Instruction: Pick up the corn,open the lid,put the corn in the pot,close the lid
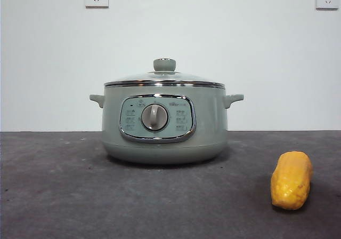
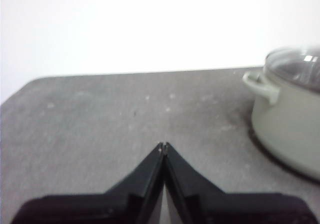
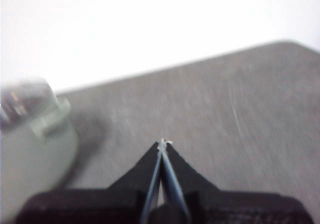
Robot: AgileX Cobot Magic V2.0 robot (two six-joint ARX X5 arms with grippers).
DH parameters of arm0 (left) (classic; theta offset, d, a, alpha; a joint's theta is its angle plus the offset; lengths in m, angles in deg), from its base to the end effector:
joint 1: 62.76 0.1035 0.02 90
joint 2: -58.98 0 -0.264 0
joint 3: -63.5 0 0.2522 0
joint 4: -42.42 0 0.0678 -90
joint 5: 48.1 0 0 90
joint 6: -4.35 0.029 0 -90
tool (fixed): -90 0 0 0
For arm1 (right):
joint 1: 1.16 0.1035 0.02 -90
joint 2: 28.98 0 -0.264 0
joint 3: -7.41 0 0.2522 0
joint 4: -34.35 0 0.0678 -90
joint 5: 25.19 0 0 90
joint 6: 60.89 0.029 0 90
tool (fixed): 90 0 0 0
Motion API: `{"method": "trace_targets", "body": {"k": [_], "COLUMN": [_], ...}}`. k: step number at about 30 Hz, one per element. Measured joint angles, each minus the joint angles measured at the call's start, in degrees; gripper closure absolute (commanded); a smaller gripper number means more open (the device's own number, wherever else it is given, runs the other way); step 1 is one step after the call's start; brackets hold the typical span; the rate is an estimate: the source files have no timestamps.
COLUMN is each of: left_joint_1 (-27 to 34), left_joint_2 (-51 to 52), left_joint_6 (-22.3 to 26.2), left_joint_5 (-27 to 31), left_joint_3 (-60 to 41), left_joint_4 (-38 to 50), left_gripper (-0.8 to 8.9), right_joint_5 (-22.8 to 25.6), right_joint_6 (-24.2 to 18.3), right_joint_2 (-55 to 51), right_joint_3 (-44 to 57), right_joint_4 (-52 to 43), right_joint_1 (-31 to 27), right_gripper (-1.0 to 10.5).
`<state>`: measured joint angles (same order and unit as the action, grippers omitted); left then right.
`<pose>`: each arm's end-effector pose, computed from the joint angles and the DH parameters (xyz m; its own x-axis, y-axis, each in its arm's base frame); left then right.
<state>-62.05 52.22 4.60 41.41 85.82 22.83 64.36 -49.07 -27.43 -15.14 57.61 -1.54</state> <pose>0.0973 0.0010 0.1954 0.9975 0.0038 -0.0703 -0.0036 1.0000 0.0038 0.0883 -0.0004 0.1972 0.9992 0.0012 -0.0394 0.0069 0.9787 0.2050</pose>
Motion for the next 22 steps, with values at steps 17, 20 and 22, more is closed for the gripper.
{"method": "trace_targets", "body": {"k": [17, 20, 22], "left_joint_1": [0.0, 0.0, 0.0], "left_joint_2": [-25.73, -30.08, -32.59], "left_joint_6": [-3.34, -4.33, -4.85], "left_joint_5": [-18.95, -26.47, -31.91], "left_joint_3": [21.55, 26.03, 28.3], "left_joint_4": [-7.15, -11.04, -13.4], "left_gripper": [8.17, 8.17, 8.17], "right_joint_5": [-9.64, -14.71, -17.88], "right_joint_6": [1.62, 2.12, 2.97], "right_joint_2": [22.38, 26.4, 28.63], "right_joint_3": [-31.1, -35.6, -37.4], "right_joint_4": [23.15, 30.97, 34.6], "right_joint_1": [-0.02, -0.02, 0.0], "right_gripper": [9.5, 9.5, 9.5]}}
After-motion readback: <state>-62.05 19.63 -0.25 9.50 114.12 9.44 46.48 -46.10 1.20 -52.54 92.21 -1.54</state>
